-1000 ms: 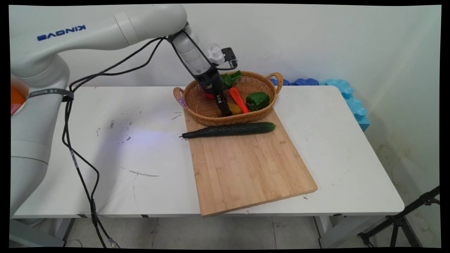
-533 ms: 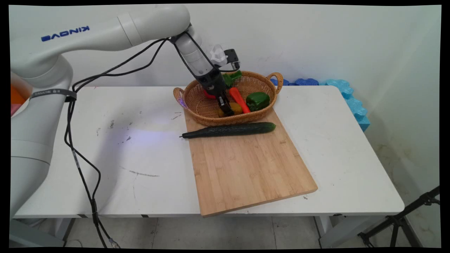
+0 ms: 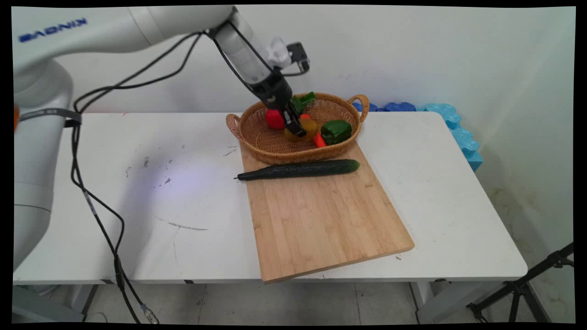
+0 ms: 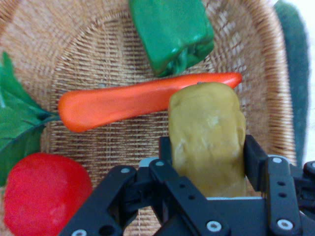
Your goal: Place the picked object on the cutting board
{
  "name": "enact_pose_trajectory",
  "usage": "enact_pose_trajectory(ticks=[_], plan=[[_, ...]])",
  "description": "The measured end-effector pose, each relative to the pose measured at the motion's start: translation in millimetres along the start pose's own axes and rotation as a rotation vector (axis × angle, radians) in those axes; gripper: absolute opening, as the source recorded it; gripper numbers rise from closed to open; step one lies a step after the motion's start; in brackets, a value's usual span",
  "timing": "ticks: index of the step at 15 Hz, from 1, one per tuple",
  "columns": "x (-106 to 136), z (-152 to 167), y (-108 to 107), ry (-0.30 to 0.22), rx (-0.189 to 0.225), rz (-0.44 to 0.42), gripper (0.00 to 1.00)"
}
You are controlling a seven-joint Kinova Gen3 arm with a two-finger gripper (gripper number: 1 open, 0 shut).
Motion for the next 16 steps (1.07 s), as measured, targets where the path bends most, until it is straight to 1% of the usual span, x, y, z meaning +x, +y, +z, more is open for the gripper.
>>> enact_pose_trajectory(ticks=[2, 4, 7, 9, 10, 13, 16], plan=[[4, -32, 11, 0.032, 0.010, -0.015, 0.00], [6, -54, 21, 0.056, 0.007, -0.032, 0.00], [7, -85, 43, 0.090, -0.015, -0.062, 0.00], [8, -99, 57, 0.108, -0.034, -0.076, 0.00], [8, -103, 64, 0.115, -0.041, -0.081, 0.00], [9, -114, 93, 0.137, -0.072, -0.100, 0.00], [8, -109, 115, 0.141, -0.091, -0.116, 0.00]])
